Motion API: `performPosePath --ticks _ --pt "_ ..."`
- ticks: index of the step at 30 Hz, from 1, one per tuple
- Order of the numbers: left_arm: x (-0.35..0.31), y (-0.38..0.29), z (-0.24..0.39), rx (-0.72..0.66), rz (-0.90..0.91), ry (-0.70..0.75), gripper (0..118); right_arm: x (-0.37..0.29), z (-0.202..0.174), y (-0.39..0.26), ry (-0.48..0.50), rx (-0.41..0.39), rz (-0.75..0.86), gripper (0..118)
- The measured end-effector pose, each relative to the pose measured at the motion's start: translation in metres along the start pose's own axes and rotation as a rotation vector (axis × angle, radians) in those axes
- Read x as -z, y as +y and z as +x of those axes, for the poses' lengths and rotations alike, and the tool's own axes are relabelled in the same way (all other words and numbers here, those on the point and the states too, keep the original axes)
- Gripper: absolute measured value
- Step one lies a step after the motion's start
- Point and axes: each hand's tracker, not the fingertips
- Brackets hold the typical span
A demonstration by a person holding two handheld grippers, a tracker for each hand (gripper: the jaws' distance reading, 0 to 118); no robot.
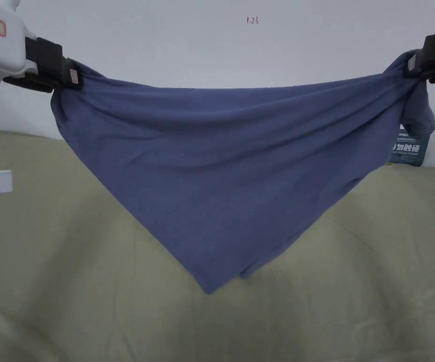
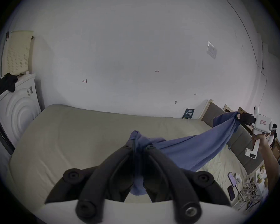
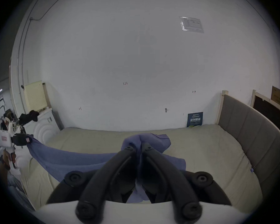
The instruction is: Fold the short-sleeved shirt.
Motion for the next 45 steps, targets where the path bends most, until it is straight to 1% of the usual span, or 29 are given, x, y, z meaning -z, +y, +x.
performPosePath --ticks 3,6,9,14,21,25,27,29,31,34,40,42,43,45 --pt "0.000 -0.004 0.004 -0.004 0.010 -0.018 8 -0.003 0.008 -0.002 0.015 0.031 0.001 7" --pt "-0.001 -0.018 0.005 0.006 0.008 -0.028 8 -0.015 0.008 -0.020 0.018 0.028 -0.002 7" --pt "-0.008 -0.041 0.004 -0.003 -0.004 -0.052 8 -0.027 0.014 -0.046 0.046 0.031 -0.023 7" --pt "-0.026 -0.090 0.001 -0.012 -0.048 -0.085 8 -0.057 0.022 -0.097 0.093 0.027 -0.074 7" --pt "-0.070 -0.166 -0.008 -0.084 -0.094 -0.121 8 -0.099 0.033 -0.157 0.131 0.081 -0.146 7" --pt "-0.094 -0.206 -0.008 -0.078 -0.131 -0.126 8 -0.121 0.034 -0.186 0.144 0.102 -0.182 7" --pt "-0.104 -0.226 -0.009 -0.098 -0.149 -0.140 8 -0.132 0.031 -0.201 0.145 0.106 -0.202 7" --pt "-0.113 -0.245 -0.007 -0.139 -0.169 -0.153 8 -0.142 0.027 -0.217 0.127 0.076 -0.227 7" --pt "-0.119 -0.263 -0.005 -0.146 -0.192 -0.158 8 -0.149 0.025 -0.235 0.092 0.060 -0.268 7" --pt "-0.125 -0.290 -0.004 -0.169 -0.241 -0.146 8 -0.159 0.024 -0.264 0.053 0.058 -0.321 7" --pt "-0.136 -0.338 -0.001 -0.196 -0.350 -0.127 8 -0.186 0.022 -0.314 0.016 0.081 -0.437 7" --pt "-0.141 -0.349 0.003 -0.203 -0.373 -0.130 8 -0.195 0.022 -0.325 0.009 0.080 -0.451 7" --pt "-0.145 -0.355 0.006 -0.193 -0.395 -0.124 8 -0.199 0.021 -0.330 0.008 0.068 -0.468 7" --pt "-0.149 -0.363 0.009 -0.174 -0.426 -0.122 8 -0.206 0.023 -0.338 0.008 0.073 -0.488 7"
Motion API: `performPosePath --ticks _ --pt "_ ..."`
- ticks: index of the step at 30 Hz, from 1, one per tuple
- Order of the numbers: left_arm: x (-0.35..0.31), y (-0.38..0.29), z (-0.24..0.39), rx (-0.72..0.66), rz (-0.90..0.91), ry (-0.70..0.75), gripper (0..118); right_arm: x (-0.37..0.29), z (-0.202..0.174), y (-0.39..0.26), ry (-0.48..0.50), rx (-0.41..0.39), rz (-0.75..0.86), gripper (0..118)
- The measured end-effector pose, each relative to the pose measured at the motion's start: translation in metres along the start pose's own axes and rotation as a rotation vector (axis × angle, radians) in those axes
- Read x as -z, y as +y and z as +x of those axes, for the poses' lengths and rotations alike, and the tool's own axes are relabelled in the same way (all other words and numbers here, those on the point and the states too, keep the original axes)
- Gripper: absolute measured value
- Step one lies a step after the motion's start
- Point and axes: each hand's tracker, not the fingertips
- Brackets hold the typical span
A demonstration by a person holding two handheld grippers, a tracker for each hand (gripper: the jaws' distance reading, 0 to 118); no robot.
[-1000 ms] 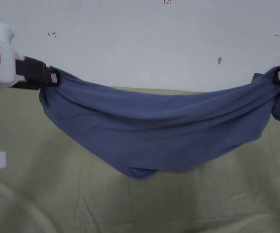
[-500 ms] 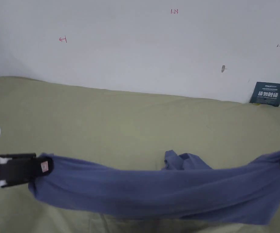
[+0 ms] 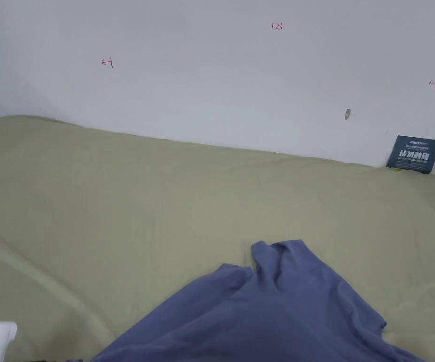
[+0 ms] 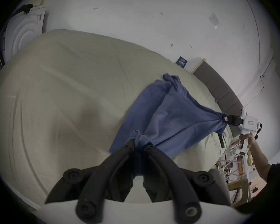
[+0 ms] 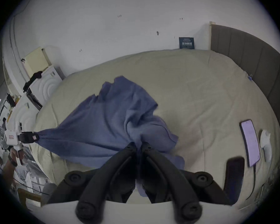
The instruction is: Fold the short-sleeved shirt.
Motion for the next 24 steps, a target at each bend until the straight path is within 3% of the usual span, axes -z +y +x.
performPosePath --ticks 7,8,11,12,13,14,16,21,24 --pt "0.010 -0.026 -0.009 -0.074 -0.122 0.025 8 0.005 0.014 -0.026 -0.045 0.083 -0.094 7" --pt "0.012 -0.030 -0.009 -0.073 -0.129 0.035 9 0.004 0.015 -0.029 -0.044 0.091 -0.103 10" --pt "0.010 -0.035 -0.002 -0.061 -0.130 0.079 19 -0.001 0.013 -0.026 -0.060 0.121 -0.129 36" --pt "0.006 -0.035 0.004 -0.042 -0.104 0.107 21 -0.004 0.016 -0.023 -0.083 0.118 -0.149 36" --pt "-0.003 -0.034 0.010 -0.023 -0.076 0.098 28 -0.011 0.015 -0.019 -0.087 0.108 -0.142 49" --pt "-0.012 -0.031 0.016 -0.011 -0.048 0.078 53 -0.021 0.013 -0.014 -0.084 0.099 -0.105 58" --pt "-0.031 -0.018 0.036 0.010 -0.001 0.056 95 -0.043 0.004 0.000 -0.062 0.078 -0.004 58" --pt "-0.059 0.023 0.098 0.144 0.166 0.099 99 -0.071 -0.043 0.037 -0.149 -0.079 0.146 58" --pt "-0.050 0.037 0.138 0.264 0.223 0.258 97 -0.072 -0.079 0.042 -0.231 -0.135 0.204 58"
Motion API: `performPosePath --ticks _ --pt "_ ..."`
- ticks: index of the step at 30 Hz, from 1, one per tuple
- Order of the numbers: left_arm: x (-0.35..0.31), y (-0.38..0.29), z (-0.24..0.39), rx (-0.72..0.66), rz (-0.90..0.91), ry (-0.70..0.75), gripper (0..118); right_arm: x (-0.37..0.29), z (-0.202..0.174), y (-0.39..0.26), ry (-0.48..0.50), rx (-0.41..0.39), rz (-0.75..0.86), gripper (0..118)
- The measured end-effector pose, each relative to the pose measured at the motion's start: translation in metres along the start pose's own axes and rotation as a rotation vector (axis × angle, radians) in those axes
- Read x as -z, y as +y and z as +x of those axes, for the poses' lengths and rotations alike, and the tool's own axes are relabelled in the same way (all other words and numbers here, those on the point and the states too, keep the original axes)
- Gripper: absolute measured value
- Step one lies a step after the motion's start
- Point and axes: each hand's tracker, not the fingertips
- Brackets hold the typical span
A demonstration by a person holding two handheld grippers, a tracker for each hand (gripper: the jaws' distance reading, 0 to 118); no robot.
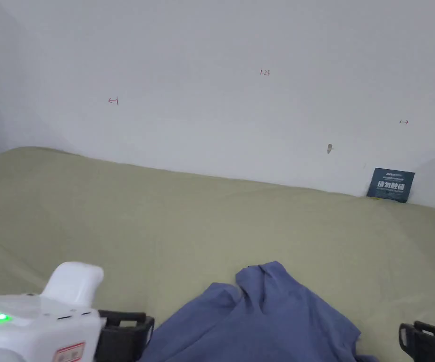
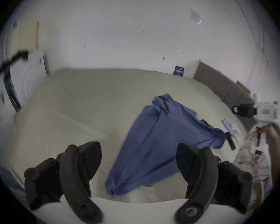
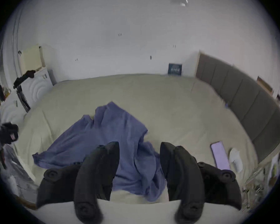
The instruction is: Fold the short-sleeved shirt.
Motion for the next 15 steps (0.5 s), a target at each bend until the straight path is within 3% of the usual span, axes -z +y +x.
performPosePath --ticks 1,2,4,6,8,9,11,15 --pt "0.000 0.003 0.016 0.041 0.018 0.039 89 -0.003 -0.013 -0.002 -0.018 -0.005 0.015 58" --pt "0.001 0.004 0.028 0.054 0.035 0.054 65 -0.006 -0.023 -0.006 -0.013 0.002 0.020 57" --pt "0.003 -0.003 0.058 0.040 0.088 0.100 5 -0.014 -0.042 -0.023 0.034 0.052 0.024 55" --pt "0.003 -0.018 0.080 0.003 0.084 0.135 0 -0.020 -0.059 -0.045 0.067 0.090 0.012 47" --pt "0.003 -0.043 0.104 -0.002 0.042 0.161 0 -0.025 -0.080 -0.076 0.036 0.058 -0.023 1" --pt "0.003 -0.056 0.111 -0.002 0.035 0.158 0 -0.028 -0.088 -0.091 0.005 0.046 -0.034 1" --pt "0.004 -0.092 0.127 0.000 -0.010 0.158 0 -0.034 -0.101 -0.126 0.059 -0.014 -0.066 1" --pt "0.003 -0.151 0.147 -0.044 -0.133 0.115 0 -0.047 -0.122 -0.177 0.100 0.013 -0.118 1"
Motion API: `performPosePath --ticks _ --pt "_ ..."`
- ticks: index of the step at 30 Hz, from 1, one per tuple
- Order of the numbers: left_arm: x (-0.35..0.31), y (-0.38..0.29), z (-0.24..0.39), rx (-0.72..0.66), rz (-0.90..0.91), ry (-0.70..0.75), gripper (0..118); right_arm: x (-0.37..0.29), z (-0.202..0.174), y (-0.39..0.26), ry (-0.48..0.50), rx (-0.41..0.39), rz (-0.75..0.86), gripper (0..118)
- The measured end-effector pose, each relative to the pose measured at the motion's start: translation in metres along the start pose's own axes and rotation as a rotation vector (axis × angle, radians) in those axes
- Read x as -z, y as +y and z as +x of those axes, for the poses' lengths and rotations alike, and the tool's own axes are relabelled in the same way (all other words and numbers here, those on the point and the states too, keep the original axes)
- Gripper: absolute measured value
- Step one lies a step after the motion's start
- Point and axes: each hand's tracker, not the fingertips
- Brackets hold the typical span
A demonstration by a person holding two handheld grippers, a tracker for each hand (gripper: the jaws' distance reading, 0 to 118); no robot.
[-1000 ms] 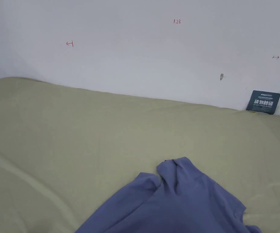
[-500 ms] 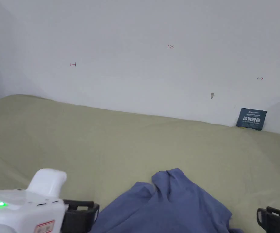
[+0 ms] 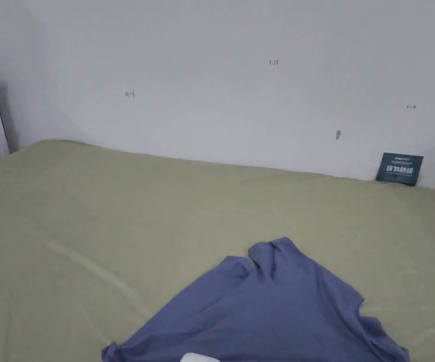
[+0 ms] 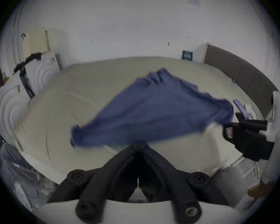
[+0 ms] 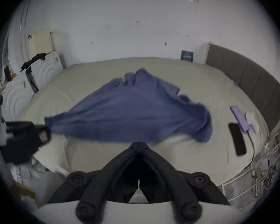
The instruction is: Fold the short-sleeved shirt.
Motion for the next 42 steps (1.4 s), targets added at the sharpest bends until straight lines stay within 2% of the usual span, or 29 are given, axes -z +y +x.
performPosePath --ticks 4,6,10,14,15,16,17,18,19,22,26,28,29,30,31,32,34,37,39,42 --pt "-0.002 -0.026 0.007 0.013 -0.039 -0.007 0 -0.001 -0.013 -0.021 0.043 -0.020 -0.047 1" --pt "-0.007 -0.029 0.004 -0.014 0.028 0.002 0 0.000 -0.014 -0.019 0.054 -0.013 -0.051 1" --pt "-0.009 -0.003 -0.019 -0.045 0.062 0.016 0 -0.007 -0.004 -0.002 0.048 0.005 -0.004 1" --pt "0.004 0.028 -0.064 -0.085 0.071 0.127 1 -0.016 0.011 0.020 0.048 0.044 0.052 1" --pt "0.009 0.034 -0.078 -0.108 0.061 0.150 12 -0.017 0.015 0.026 0.039 0.051 0.066 1" --pt "0.015 0.039 -0.092 -0.136 0.045 0.151 30 -0.018 0.019 0.031 0.038 0.057 0.075 1" --pt "0.021 0.043 -0.106 -0.185 0.043 0.159 73 -0.017 0.022 0.035 0.046 0.059 0.079 1" --pt "0.026 0.045 -0.116 -0.216 0.031 0.166 91 -0.017 0.025 0.039 0.051 0.061 0.081 1" --pt "0.031 0.047 -0.127 -0.252 0.017 0.172 94 -0.015 0.028 0.043 0.054 0.065 0.082 1" --pt "0.048 0.049 -0.145 -0.295 -0.041 0.198 93 -0.009 0.036 0.053 0.079 0.102 0.086 1" --pt "0.076 0.042 -0.142 -0.196 -0.152 0.175 93 0.003 0.042 0.064 0.089 0.113 0.071 1" --pt "0.089 0.039 -0.138 -0.206 -0.155 0.176 88 0.011 0.046 0.069 0.092 0.120 0.068 1" --pt "0.093 0.038 -0.136 -0.213 -0.153 0.171 74 0.015 0.047 0.071 0.091 0.125 0.066 1" --pt "0.098 0.037 -0.135 -0.219 -0.149 0.159 55 0.018 0.049 0.074 0.091 0.128 0.063 1" --pt "0.103 0.038 -0.134 -0.221 -0.145 0.158 31 0.022 0.051 0.078 0.091 0.128 0.060 1" --pt "0.105 0.038 -0.135 -0.222 -0.145 0.159 31 0.026 0.052 0.082 0.091 0.123 0.057 1" --pt "0.108 0.036 -0.132 -0.229 -0.122 0.157 12 0.035 0.058 0.094 0.099 0.091 0.047 1" --pt "0.107 0.034 -0.129 -0.238 -0.105 0.146 11 0.064 0.070 0.133 0.100 0.000 0.051 1" --pt "0.107 0.034 -0.130 -0.236 -0.097 0.146 11 0.096 0.080 0.169 0.114 -0.023 0.067 1" --pt "0.105 0.033 -0.134 -0.245 -0.097 0.132 11 0.163 0.088 0.237 0.213 -0.142 -0.017 1"
